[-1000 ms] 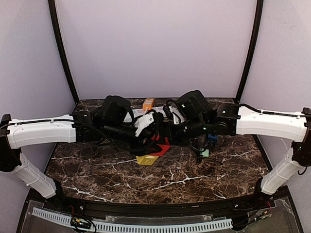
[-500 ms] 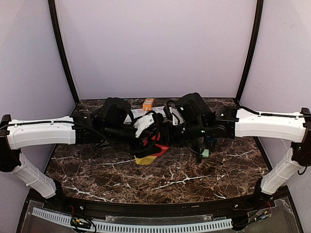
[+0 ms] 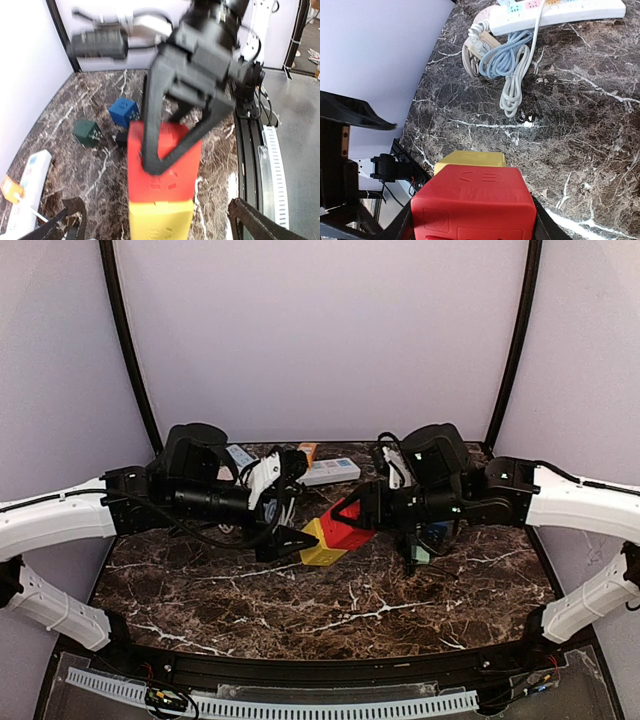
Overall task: Pull the plug off the socket
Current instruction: Remove the plug from the socket.
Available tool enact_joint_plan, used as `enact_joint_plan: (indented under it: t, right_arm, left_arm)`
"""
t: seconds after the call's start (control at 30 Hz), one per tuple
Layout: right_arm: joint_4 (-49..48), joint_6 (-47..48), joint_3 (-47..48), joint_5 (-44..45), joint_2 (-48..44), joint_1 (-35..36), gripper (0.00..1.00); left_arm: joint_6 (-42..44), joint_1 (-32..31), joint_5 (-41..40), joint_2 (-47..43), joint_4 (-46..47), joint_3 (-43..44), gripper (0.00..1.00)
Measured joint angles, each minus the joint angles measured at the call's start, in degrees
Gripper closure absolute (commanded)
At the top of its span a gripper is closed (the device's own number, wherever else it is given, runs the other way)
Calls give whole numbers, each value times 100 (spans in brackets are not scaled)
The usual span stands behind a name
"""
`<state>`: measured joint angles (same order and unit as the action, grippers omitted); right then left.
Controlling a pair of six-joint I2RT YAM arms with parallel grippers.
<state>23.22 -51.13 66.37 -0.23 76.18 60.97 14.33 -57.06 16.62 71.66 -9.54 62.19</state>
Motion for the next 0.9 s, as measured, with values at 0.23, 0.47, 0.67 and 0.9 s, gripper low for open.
enact_joint_plan:
  t: [0.23,0.47,0.67,0.9]
  right_arm:
    - [-37,122,-20,118,-323,-22,100]
    - [-114,184,-33,109,-352,-22,100]
    - [-269,238,-33,-70,-267,-24,100]
    - [-437,251,-33,-273,-175,-24,100]
  left_arm:
    - [138,0,-223,339,-492,-11,1]
    - [229,0,-345,452,-669,-11,1]
    - [304,0,-369,452,-651,-68,1]
    - [332,0,-409,452,-645,-98,14]
